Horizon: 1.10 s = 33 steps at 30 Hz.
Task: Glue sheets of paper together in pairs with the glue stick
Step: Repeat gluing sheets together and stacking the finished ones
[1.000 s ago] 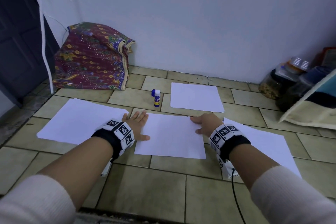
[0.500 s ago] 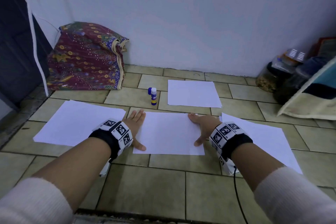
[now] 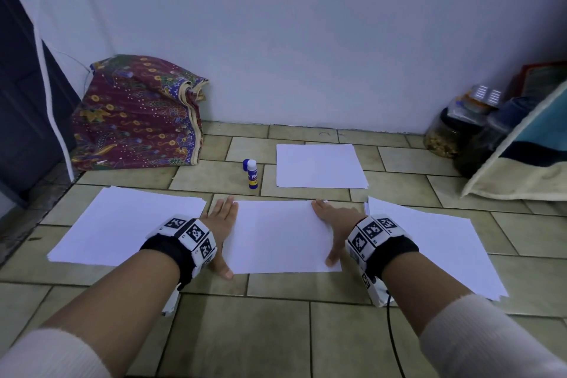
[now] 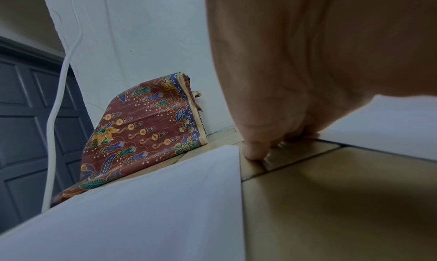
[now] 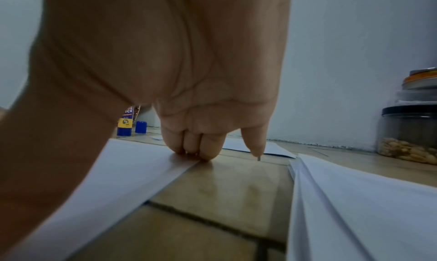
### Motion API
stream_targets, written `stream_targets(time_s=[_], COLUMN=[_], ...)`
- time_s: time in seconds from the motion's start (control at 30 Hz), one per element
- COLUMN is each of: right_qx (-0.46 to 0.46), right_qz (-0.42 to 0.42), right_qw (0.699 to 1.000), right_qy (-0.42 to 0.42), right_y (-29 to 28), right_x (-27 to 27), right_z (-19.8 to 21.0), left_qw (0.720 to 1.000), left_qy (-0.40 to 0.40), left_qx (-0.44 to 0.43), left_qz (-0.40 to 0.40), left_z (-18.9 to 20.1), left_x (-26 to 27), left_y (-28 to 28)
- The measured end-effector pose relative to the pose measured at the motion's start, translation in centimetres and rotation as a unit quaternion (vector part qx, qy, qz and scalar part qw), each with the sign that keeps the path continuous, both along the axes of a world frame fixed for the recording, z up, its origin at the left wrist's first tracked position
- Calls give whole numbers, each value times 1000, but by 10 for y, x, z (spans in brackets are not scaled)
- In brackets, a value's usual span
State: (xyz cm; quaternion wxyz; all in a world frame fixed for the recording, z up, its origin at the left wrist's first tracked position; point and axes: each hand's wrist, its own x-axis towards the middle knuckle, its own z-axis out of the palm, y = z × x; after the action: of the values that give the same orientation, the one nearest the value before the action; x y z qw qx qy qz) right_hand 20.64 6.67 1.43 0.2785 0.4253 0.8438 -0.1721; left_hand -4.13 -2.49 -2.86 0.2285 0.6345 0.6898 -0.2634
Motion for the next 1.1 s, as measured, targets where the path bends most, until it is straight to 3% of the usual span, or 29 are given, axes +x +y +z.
stream_targets(time_s=[0.6, 1.1], right_qx=[23, 11], right_qz=[-21, -28], right_qw=[999, 996], right_qy=[-17, 82], right_y=[-2, -12], right_x=[-11, 4], right_z=[-6, 0], left_qw=[999, 999], left_qy=[-17, -27], left_qx=[19, 19], left_qz=[22, 24], left_z=[3, 1], left_x=[0, -1], left_y=[-1, -2])
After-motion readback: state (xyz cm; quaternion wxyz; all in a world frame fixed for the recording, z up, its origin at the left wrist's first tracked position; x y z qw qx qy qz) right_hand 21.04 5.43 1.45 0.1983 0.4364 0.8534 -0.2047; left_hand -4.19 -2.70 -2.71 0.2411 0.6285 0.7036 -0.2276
